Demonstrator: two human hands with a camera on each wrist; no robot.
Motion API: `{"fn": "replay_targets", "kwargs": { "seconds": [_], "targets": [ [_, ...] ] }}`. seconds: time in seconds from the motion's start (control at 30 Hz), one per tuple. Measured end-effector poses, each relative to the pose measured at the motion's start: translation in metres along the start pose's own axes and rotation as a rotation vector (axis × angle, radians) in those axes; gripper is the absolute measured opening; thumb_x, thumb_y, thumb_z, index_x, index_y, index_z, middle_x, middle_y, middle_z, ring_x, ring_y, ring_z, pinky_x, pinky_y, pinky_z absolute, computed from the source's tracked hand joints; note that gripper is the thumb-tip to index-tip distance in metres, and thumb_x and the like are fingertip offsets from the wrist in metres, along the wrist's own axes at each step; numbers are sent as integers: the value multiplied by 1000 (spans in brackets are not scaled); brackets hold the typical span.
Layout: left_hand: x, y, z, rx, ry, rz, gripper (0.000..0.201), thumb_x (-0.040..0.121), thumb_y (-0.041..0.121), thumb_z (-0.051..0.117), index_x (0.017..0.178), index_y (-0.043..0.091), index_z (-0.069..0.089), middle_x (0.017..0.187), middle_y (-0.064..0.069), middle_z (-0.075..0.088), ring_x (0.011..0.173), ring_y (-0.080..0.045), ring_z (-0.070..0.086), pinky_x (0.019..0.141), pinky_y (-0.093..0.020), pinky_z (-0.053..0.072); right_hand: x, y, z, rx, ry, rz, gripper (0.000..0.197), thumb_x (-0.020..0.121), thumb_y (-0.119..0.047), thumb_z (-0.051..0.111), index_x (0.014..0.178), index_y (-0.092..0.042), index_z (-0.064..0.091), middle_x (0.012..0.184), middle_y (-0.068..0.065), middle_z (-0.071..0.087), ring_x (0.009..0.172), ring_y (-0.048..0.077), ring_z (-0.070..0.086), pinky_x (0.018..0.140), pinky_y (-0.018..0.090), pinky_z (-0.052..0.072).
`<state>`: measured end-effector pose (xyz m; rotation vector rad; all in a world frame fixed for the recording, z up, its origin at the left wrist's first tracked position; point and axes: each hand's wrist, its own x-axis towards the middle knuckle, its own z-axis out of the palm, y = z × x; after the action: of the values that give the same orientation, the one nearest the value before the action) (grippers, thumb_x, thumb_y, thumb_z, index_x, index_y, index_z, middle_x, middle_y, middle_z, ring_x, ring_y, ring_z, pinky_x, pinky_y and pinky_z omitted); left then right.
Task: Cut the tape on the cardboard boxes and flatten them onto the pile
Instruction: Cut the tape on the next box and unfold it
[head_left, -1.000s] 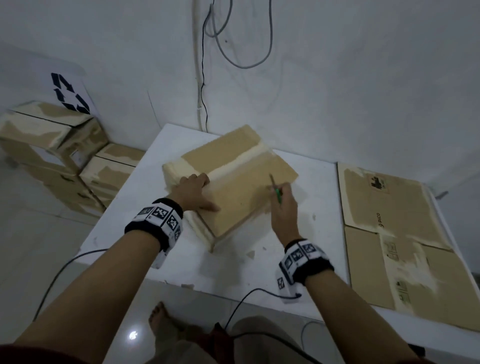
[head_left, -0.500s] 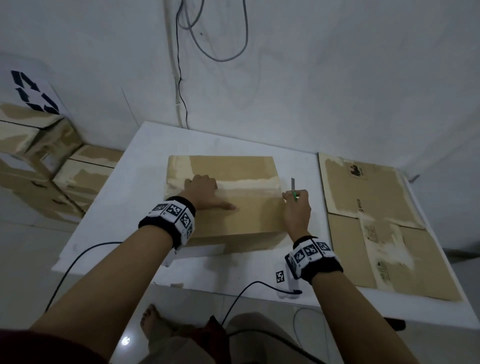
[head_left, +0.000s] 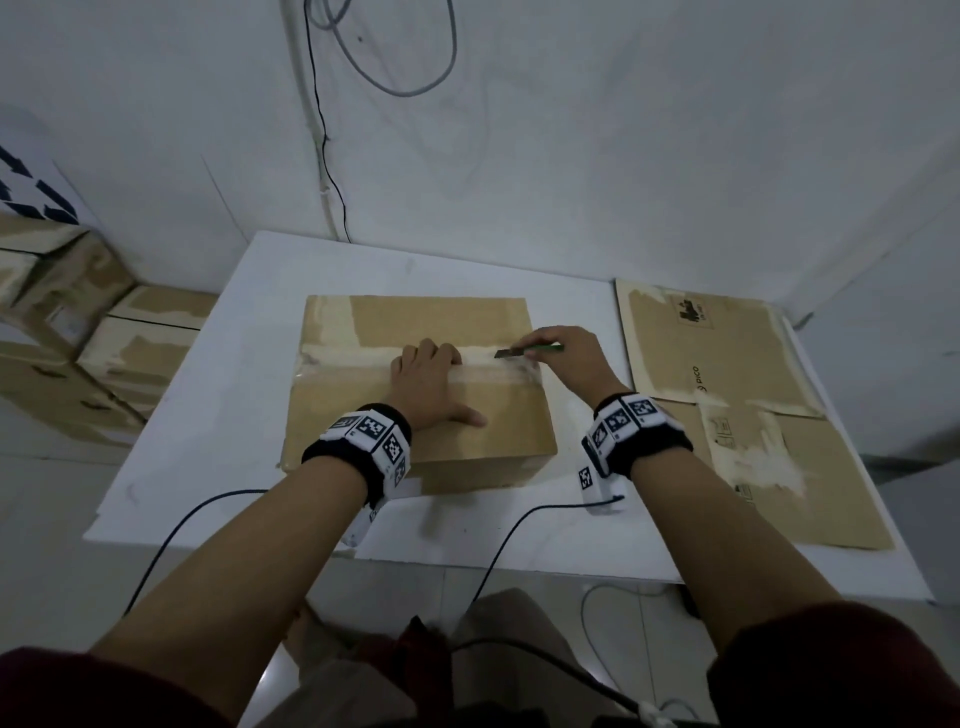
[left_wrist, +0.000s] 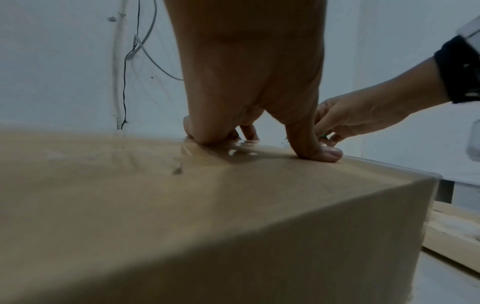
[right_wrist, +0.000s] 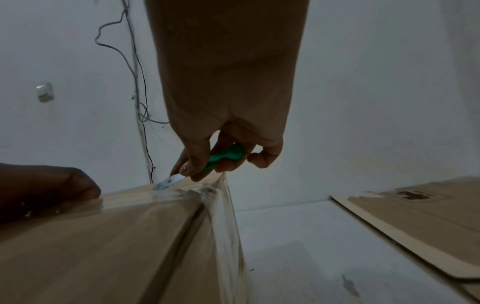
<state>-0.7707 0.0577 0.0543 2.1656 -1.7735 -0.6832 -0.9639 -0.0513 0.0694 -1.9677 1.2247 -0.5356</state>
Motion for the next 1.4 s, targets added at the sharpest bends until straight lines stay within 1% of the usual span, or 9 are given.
{"fn": "replay_targets", "kwargs": {
  "seconds": [0.2,0.3,0.4,0.63,0.83,0.97,1.13,1.3,1.4],
  "targets": [
    [-4,2,1,31,13,18,87,57,62,80,125,21,44,122,-3,40,116,-26,35,95,-36,26,17,-12,-5,-396,-200,-24,15,85,-25,67,84,-36,76,92,-21,67,100,7,58,96,37,39],
    [-3,0,1,28,16,20,86,57,62,79,124,21,44,123,-3,42,116,-26,35,96,-36,26,16,-6,-18,-552,-199,-30,17,90,-25,63,88,-37,76,91,-21,60,102,11,57,99,41,36],
    [-2,0,1,21,-1,30,84,58,61,79,123,21,44,124,-1,46,116,-25,36,96,-36,25,12,7,-29,-530,-181,-14,15,90,-29,64,87,-39,74,93,-17,62,99,13,58,98,46,41],
    [1,6,0,19,23,53,81,59,54,82,123,21,46,123,2,46,115,-25,35,95,-34,25,0,22,-32,-336,-127,46,20,86,-21,63,81,-37,75,97,-14,70,96,12,63,90,41,51],
    [3,8,0,20,36,88,80,58,51,84,123,22,47,123,3,47,115,-23,34,94,-32,24,-11,35,-38,-208,-109,112,15,85,-23,68,83,-34,78,89,-17,73,94,8,65,89,37,52],
    [11,12,-5,61,-76,54,78,63,61,77,123,21,47,125,1,49,117,-24,37,98,-36,27,-18,36,-32,-210,-50,85,12,87,-24,69,82,-33,76,87,-16,70,82,1,61,71,26,47],
    [18,34,3,135,-96,40,85,61,79,64,123,21,54,125,-2,52,121,-24,41,103,-40,26,-19,44,-21,-153,-7,76,13,86,-25,72,79,-35,76,89,-16,72,92,5,63,83,31,52],
    [23,59,21,42,-104,29,83,60,70,73,124,21,53,126,-4,48,123,-26,37,102,-41,27,-21,39,-26,-199,-10,36,12,86,-25,71,81,-35,74,92,-17,69,94,6,61,79,28,49],
    [23,63,30,8,-68,16,76,60,59,79,123,25,52,125,-3,44,121,-26,34,100,-39,25,-19,38,-30,-198,-26,36,11,86,-24,70,89,-35,72,89,-14,68,86,6,61,76,29,49]
  ]
}}
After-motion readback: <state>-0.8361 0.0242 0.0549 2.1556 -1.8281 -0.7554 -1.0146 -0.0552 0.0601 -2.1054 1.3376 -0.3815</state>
